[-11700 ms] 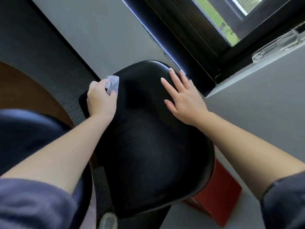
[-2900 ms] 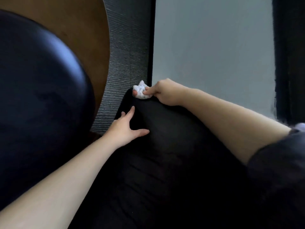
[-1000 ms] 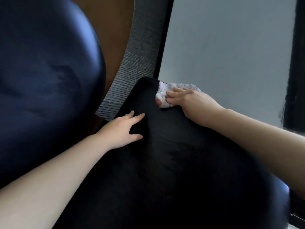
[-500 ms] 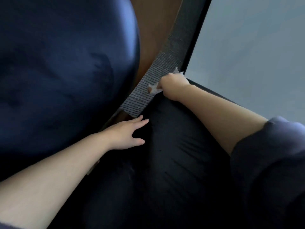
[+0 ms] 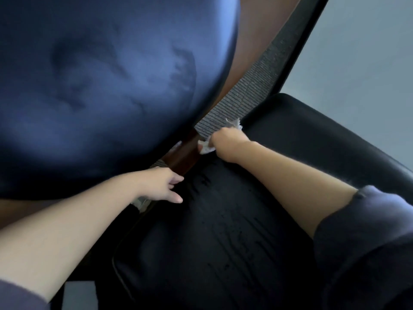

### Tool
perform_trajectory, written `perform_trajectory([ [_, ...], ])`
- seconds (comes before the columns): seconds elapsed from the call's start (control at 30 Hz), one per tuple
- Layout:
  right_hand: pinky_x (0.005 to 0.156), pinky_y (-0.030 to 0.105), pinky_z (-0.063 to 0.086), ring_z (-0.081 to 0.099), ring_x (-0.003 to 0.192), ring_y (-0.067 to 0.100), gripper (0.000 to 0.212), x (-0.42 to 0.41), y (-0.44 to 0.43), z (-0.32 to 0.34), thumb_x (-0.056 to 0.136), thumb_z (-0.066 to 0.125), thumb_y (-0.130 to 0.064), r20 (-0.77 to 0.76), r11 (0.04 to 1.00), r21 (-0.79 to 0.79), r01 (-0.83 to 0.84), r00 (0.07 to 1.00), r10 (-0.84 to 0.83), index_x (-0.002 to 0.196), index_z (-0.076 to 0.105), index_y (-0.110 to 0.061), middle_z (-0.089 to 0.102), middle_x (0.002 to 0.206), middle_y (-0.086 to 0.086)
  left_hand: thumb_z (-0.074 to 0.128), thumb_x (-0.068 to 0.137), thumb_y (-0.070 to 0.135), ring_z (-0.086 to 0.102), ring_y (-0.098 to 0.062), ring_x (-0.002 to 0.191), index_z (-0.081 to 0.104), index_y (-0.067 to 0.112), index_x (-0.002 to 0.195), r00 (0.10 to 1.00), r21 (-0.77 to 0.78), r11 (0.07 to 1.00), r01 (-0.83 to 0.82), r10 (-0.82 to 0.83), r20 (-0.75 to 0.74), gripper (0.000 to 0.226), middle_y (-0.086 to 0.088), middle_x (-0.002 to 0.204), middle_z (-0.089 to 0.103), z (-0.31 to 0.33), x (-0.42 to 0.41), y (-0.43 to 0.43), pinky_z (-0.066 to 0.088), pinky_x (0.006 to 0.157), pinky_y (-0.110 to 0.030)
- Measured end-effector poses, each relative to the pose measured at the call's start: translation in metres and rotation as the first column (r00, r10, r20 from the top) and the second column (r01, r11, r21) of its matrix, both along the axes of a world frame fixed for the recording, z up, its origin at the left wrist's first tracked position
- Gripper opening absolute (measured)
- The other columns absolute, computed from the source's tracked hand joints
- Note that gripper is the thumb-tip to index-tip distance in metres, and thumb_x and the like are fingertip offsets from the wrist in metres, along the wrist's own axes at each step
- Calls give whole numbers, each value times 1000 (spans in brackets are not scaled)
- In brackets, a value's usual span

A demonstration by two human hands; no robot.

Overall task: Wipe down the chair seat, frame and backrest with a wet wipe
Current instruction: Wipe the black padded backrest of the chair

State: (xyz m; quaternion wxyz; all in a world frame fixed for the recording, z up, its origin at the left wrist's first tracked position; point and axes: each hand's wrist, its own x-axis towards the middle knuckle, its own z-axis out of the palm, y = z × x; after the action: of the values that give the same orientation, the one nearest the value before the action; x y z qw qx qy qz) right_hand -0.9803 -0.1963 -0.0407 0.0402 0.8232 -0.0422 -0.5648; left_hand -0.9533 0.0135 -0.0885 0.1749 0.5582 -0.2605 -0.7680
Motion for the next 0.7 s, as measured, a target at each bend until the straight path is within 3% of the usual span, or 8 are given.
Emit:
perform_trajectory([
  [0.1,101,41,39,53,120,33,35,13,-18,-2,93,48,-13,44,984,-162,75,997,-69,127,58,-14,57,129,14,76,84,28,45,-8,134,29,16,152,1000,-28,1000,-7,8,30,83,-4,148,45,-2,-3,9,30,111,-17],
  [0.17,102,39,38,54,120,32,33,11,-5,-2,94,47,-13,64,980,-189,66,996,-54,124,59,-12,58,128,14,75,84,28,41,-5,136,28,18,152,999,-35,999,-40,41,30,84,-5,148,45,-5,-7,18,28,110,-14],
  [0.3,95,36,45,57,117,32,33,-14,58,-1,93,45,-10,-6,993,107,57,998,-57,122,61,-9,60,126,14,78,80,35,41,-9,137,29,22,152,996,-28,997,-77,78,35,89,-3,150,44,-8,-17,39,31,114,-22],
  [0.4,97,39,44,54,120,33,33,3,25,-3,94,46,-11,23,985,-110,134,991,-132,125,58,-10,58,129,15,79,74,43,41,-10,137,31,25,151,994,-3,994,-105,105,11,93,0,150,44,-13,-21,58,34,115,-32],
  [0.47,99,40,43,54,119,32,32,1,27,0,94,47,-10,32,980,-175,92,996,-88,124,58,-10,58,128,14,80,69,45,41,-9,137,32,22,151,986,34,986,-160,161,-28,98,-2,151,42,-14,-24,68,32,117,-33],
  [0.6,98,39,46,55,118,30,33,-28,94,3,93,46,-10,-9,989,147,13,1000,-12,124,59,-12,60,126,10,78,81,20,36,-18,141,28,11,151,978,86,978,-192,198,-73,87,-11,154,34,-5,-32,80,26,118,-31],
  [0.7,103,44,42,51,123,32,37,-18,66,-5,95,45,-10,8,992,-51,113,994,-113,130,56,-13,57,130,10,78,80,32,32,-19,143,26,19,153,989,83,987,-138,141,-38,90,-8,156,32,-1,-35,94,26,119,-34],
])
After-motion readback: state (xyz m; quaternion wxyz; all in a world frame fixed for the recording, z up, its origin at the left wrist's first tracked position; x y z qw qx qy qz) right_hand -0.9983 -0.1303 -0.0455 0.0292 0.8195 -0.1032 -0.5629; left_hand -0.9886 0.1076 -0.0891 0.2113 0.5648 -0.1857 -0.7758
